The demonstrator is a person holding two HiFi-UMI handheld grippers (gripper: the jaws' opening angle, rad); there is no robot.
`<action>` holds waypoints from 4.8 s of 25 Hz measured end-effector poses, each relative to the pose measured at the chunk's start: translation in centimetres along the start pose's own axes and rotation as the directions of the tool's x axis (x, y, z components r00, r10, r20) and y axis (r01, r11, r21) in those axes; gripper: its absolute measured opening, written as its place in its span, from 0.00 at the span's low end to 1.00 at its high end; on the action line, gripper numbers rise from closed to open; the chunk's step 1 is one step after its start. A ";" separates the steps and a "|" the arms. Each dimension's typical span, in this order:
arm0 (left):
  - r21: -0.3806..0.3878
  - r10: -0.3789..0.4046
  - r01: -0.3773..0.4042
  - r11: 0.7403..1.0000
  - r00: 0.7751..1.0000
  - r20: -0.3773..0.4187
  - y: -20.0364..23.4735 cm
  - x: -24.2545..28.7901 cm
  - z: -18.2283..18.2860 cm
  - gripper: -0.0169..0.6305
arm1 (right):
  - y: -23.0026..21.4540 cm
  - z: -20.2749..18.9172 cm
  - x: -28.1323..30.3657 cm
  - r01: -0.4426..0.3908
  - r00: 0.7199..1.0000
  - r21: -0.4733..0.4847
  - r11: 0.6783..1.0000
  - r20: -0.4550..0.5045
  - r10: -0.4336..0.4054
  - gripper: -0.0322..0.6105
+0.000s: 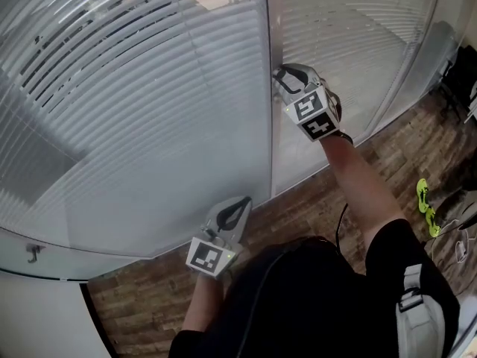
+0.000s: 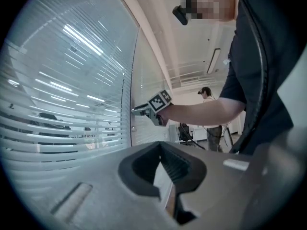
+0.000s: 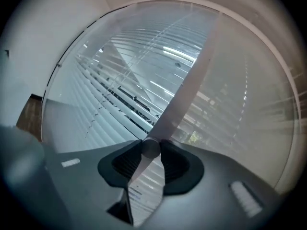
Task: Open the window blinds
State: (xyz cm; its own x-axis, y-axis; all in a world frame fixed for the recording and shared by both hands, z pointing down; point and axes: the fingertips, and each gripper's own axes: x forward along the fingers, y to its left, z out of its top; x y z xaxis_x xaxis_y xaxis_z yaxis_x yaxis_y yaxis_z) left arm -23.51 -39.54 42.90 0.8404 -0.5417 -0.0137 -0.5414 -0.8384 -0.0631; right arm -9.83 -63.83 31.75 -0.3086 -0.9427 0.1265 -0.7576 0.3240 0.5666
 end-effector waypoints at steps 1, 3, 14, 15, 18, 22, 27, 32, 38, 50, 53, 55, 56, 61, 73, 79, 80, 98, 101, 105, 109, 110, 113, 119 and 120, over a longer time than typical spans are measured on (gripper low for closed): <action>-0.001 0.001 -0.001 1.000 1.000 -0.001 0.0 0.0 -0.1 0.03 | 0.0 -0.1 0.1 -0.001 1.000 0.048 0.999 0.006 0.001 0.25; -0.003 0.001 -0.001 1.000 1.000 -0.001 0.0 0.0 -0.1 0.03 | 0.0 -0.6 0.3 -0.007 1.000 0.154 0.988 0.022 0.004 0.25; -0.010 0.011 -0.011 1.000 1.000 -0.010 0.2 -0.2 -0.3 0.03 | -0.8 -1.3 0.4 -0.044 0.996 0.514 0.857 0.092 -0.004 0.25; -0.009 0.011 -0.011 1.000 1.000 -0.010 0.2 -0.2 -0.3 0.03 | -0.8 -1.2 0.4 -0.045 0.996 0.516 0.855 0.092 -0.003 0.25; -0.006 0.007 -0.007 1.000 1.000 -0.011 0.2 -0.2 -0.2 0.03 | -0.8 -1.1 0.4 -0.048 0.996 0.522 0.852 0.093 -0.002 0.25; -0.013 0.007 -0.007 1.000 1.000 -0.009 0.2 -0.1 -0.2 0.03 | -0.8 -1.2 0.4 -0.048 0.995 0.521 0.852 0.095 -0.002 0.25; -0.010 0.003 -0.003 1.000 1.000 -0.010 0.3 0.0 -0.3 0.03 | -0.7 -1.2 0.4 -0.046 0.995 0.508 0.860 0.097 -0.004 0.25; -0.008 0.000 -0.001 1.000 1.000 -0.013 0.4 0.0 -0.4 0.03 | -0.7 -1.3 0.3 -0.044 0.996 0.490 0.871 0.091 -0.001 0.26; -0.018 -0.003 0.003 1.000 1.000 -0.010 0.6 0.2 -0.6 0.03 | -0.6 -1.0 0.0 -0.056 0.993 0.504 0.862 0.116 -0.004 0.28; -0.019 -0.054 0.054 0.998 0.999 -0.007 -0.1 1.6 -1.0 0.03 | 1.3 1.2 -6.9 -0.165 0.951 0.345 0.924 0.304 0.056 0.23; -0.031 -0.075 0.075 0.997 0.997 -0.005 -0.3 2.1 -0.7 0.03 | 1.8 1.3 -9.7 -0.202 0.935 0.337 0.919 0.346 0.079 0.18; -0.039 -0.087 0.086 0.995 0.996 -0.013 -0.3 2.1 -0.5 0.03 | 2.3 1.6 -11.5 -0.233 0.917 0.335 0.913 0.388 0.092 0.17; -0.039 -0.091 0.090 0.995 0.996 -0.016 -0.2 2.1 -0.5 0.03 | 2.7 1.7 -12.2 -0.251 0.907 0.327 0.911 0.409 0.103 0.16; -0.048 -0.131 0.130 0.990 0.991 -0.014 -1.3 3.3 -0.2 0.03 | 3.8 0.1 -15.8 -0.276 0.893 0.310 0.910 0.432 0.124 0.08; -0.038 -0.186 0.186 0.982 0.983 0.003 -4.7 7.0 1.2 0.03 | 5.1 -7.0 -22.5 -0.353 0.870 0.420 0.836 0.477 0.128 0.06; -0.020 -0.157 0.156 0.988 0.987 -0.019 -6.4 9.0 1.8 0.03 | 5.1 -8.6 -25.2 -0.448 0.842 0.432 0.782 0.497 0.208 0.06; -0.013 -0.145 0.145 0.989 0.989 -0.014 -6.4 9.3 2.1 0.03 | 5.0 -8.7 -25.5 -0.463 0.837 0.426 0.777 0.499 0.226 0.06; -0.007 -0.113 0.113 0.994 0.994 0.011 -13.8 14.8 3.9 0.03 | 1.5 -12.9 -31.9 -0.552 0.795 0.403 0.730 0.517 0.316 0.06; -0.005 -0.120 0.120 0.993 0.993 0.011 -14.6 15.2 4.0 0.03 | 1.1 -13.1 -32.5 -0.548 0.797 0.403 0.733 0.517 0.312 0.06; 0.000 -0.119 0.119 0.993 0.993 -0.002 -15.7 15.7 3.8 0.03 | 0.3 -13.7 -33.1 -0.538 0.800 0.381 0.752 0.513 0.312 0.06; 0.008 -0.112 0.112 0.994 0.994 -0.009 -15.9 16.3 3.7 0.03 | 0.3 -14.2 -33.5 -0.558 0.794 0.399 0.727 0.512 0.328 0.06; 0.008 -0.111 0.111 0.994 0.994 -0.007 -16.0 16.4 3.7 0.03 | 0.3 -14.5 -33.6 -0.558 0.795 0.402 0.726 0.510 0.329 0.06; 0.013 -0.109 0.109 0.994 0.994 0.000 -16.6 16.8 3.8 0.03 | 0.2 -15.2 -34.0 -0.556 0.798 0.402 0.728 0.504 0.330 0.06; 0.010 -0.105 0.105 0.994 0.994 0.002 -16.9 17.3 3.6 0.03 | 0.0 -15.5 -34.2 -0.558 0.795 0.390 0.733 0.505 0.336 0.06; 0.011 -0.105 0.105 0.994 0.994 0.004 -17.1 17.4 3.6 0.03 | -0.2 -15.6 -34.3 -0.556 0.796 0.390 0.734 0.505 0.335 0.06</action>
State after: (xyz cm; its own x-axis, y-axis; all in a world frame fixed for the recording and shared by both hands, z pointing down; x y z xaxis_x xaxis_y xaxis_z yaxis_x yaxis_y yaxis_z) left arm 0.48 -34.45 40.15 0.8928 -0.4503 -0.0105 -0.4497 -0.8900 -0.0752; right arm 9.92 -32.82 40.02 -0.7897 -0.6016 -0.1204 -0.6085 0.7931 0.0276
